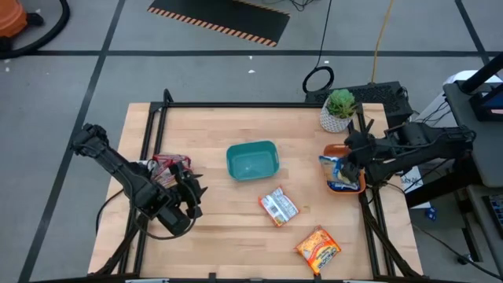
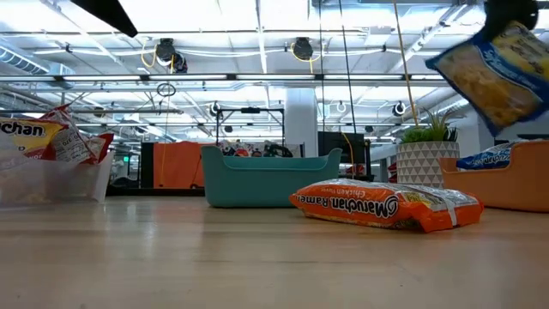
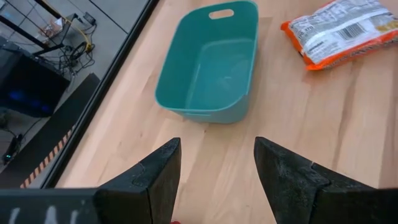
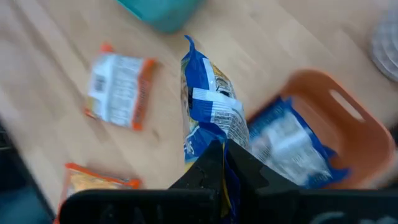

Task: Sort Maruchan noodles
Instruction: Put the blue noodle pack into the orange bin

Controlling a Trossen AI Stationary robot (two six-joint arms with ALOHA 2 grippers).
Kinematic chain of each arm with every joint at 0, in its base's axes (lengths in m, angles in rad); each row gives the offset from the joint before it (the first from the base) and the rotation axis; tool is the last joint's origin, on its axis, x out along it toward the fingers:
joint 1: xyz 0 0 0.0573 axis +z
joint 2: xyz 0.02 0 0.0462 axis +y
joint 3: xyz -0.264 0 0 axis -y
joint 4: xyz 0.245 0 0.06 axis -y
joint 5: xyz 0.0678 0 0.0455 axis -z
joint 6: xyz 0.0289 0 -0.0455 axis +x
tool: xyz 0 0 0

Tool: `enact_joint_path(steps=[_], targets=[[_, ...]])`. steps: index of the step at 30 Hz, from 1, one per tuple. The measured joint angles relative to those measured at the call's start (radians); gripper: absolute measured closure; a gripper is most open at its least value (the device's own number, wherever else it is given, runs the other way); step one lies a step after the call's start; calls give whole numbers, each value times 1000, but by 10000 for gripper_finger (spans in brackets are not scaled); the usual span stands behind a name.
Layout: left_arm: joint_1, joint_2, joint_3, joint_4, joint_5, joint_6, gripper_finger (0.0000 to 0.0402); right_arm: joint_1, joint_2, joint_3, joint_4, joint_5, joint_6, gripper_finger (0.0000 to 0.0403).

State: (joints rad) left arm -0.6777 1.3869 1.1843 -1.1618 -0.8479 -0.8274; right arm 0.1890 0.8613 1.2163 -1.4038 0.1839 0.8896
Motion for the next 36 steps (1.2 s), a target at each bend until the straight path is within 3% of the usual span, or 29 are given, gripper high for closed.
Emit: enact_joint_path(steps=[11,16,25,36], targets=[[42,0,0,68,2,84,192,0,1,0,-118,-2,14,403],[38,0,0,67,67,87,192,0,3,-5,-118,-1,6,403],[15,0,0,66,85,89,192,0,3,-137,-165,-1,2,402],[15,0,0,66,84,90,192,0,3,-196,-168,106,-11,321]])
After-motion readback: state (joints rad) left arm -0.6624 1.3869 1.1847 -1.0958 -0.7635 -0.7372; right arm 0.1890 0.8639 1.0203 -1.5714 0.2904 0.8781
